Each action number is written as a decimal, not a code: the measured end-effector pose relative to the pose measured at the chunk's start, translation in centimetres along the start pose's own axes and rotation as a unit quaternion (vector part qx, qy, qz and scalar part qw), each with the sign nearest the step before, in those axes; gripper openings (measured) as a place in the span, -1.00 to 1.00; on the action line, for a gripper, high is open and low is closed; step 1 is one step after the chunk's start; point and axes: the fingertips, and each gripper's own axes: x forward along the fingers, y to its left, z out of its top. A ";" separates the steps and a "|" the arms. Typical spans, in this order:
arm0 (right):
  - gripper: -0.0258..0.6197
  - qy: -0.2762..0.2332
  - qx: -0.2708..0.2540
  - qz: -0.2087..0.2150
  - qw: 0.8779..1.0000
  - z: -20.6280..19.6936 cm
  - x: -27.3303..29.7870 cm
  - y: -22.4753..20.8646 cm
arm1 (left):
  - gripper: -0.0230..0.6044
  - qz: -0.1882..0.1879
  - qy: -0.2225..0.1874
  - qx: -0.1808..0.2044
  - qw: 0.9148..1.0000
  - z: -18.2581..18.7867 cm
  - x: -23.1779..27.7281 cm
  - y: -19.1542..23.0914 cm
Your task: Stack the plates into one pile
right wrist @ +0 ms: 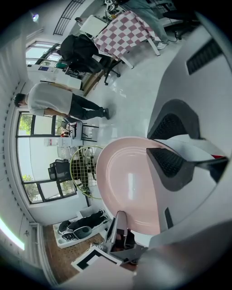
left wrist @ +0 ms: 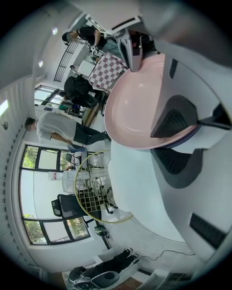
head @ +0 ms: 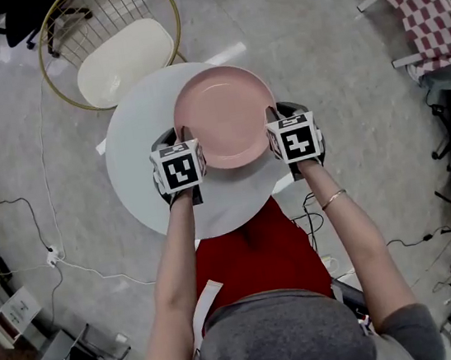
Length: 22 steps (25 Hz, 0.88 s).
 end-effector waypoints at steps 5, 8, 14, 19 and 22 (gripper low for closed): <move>-0.72 0.004 -0.005 -0.004 1.000 -0.3 0.2 0.0 | -0.65 0.005 -0.004 0.015 1.000 -0.1 0.1 -0.2; -0.72 0.004 -0.011 -0.008 1.000 -0.3 0.3 0.1 | -0.65 0.006 -0.005 0.019 1.000 -0.2 0.2 -0.2; -0.72 -0.002 -0.011 -0.013 1.000 -0.2 0.2 0.1 | -0.64 0.016 -0.005 0.030 0.999 -0.1 0.1 -0.1; -0.72 -0.009 -0.015 -0.016 1.000 -0.2 0.2 0.1 | -0.64 0.028 -0.006 0.038 0.999 -0.3 0.0 0.4; -0.72 -0.010 -0.014 -0.015 1.000 -0.3 -0.1 0.3 | -0.64 0.030 -0.006 0.034 0.999 -0.4 -0.2 0.6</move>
